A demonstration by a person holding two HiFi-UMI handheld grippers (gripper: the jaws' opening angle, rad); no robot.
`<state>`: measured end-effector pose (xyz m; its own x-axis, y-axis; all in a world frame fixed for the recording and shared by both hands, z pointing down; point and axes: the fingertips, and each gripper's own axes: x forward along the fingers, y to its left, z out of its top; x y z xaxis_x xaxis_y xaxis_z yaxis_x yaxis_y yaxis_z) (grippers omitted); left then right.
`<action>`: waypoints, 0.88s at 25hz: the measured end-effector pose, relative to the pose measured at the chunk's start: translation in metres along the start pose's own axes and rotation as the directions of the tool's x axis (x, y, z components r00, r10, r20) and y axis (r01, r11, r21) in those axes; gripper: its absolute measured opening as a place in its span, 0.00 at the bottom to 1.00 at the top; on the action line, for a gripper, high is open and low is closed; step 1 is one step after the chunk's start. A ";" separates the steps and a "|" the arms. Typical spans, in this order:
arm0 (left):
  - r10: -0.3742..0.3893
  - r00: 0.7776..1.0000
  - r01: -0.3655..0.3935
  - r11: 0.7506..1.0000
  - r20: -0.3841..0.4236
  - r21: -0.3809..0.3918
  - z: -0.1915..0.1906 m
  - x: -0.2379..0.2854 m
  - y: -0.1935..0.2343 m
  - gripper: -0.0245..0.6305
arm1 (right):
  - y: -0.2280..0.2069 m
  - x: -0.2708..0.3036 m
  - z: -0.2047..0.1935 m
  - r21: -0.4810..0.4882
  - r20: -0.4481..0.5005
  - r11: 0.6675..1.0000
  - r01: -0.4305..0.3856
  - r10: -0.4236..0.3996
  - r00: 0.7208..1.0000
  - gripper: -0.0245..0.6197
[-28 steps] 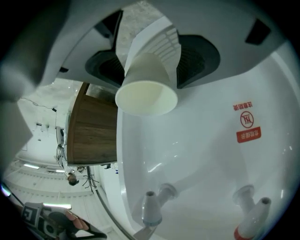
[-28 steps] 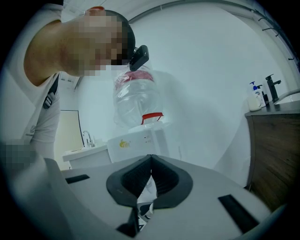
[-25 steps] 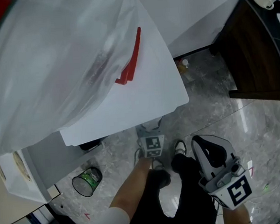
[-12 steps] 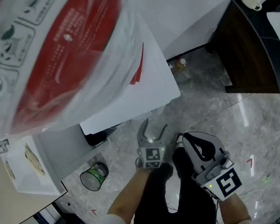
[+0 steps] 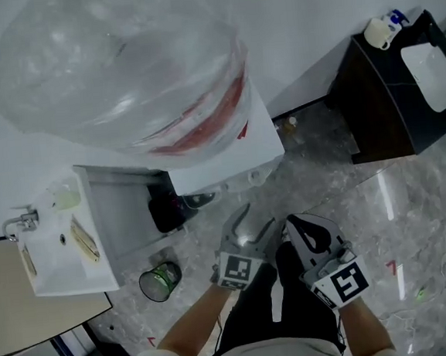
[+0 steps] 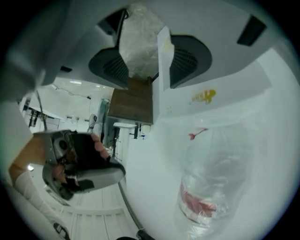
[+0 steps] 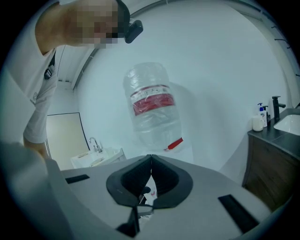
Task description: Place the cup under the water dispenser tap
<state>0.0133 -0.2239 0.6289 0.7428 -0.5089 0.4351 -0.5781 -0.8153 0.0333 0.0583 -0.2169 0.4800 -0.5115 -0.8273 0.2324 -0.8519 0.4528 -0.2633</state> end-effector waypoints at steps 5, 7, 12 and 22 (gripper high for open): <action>-0.045 0.992 0.044 0.999 0.120 0.011 0.086 -0.062 -0.023 0.19 | 0.028 -0.030 0.036 -0.012 -0.006 1.000 0.022 -0.022 1.000 0.06; -0.043 0.990 0.044 0.999 0.137 -0.005 0.108 -0.083 -0.031 0.13 | 0.037 -0.040 0.047 -0.014 -0.008 0.999 0.033 -0.033 0.999 0.06; -0.018 0.992 0.029 0.996 0.125 -0.081 0.152 -0.126 -0.046 0.05 | 0.065 -0.063 0.073 -0.024 -0.005 0.999 0.037 -0.037 0.999 0.06; -0.004 0.981 0.046 0.975 0.191 -0.217 0.225 -0.191 -0.066 0.04 | 0.109 -0.093 0.116 -0.084 0.015 0.996 0.029 -0.028 0.999 0.06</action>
<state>-0.0141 -0.1352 0.3410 0.7958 -0.5494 0.2546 -0.6029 -0.7583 0.2480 0.0259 -0.1293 0.3207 -0.4857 -0.8444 0.2259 -0.8729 0.4548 -0.1765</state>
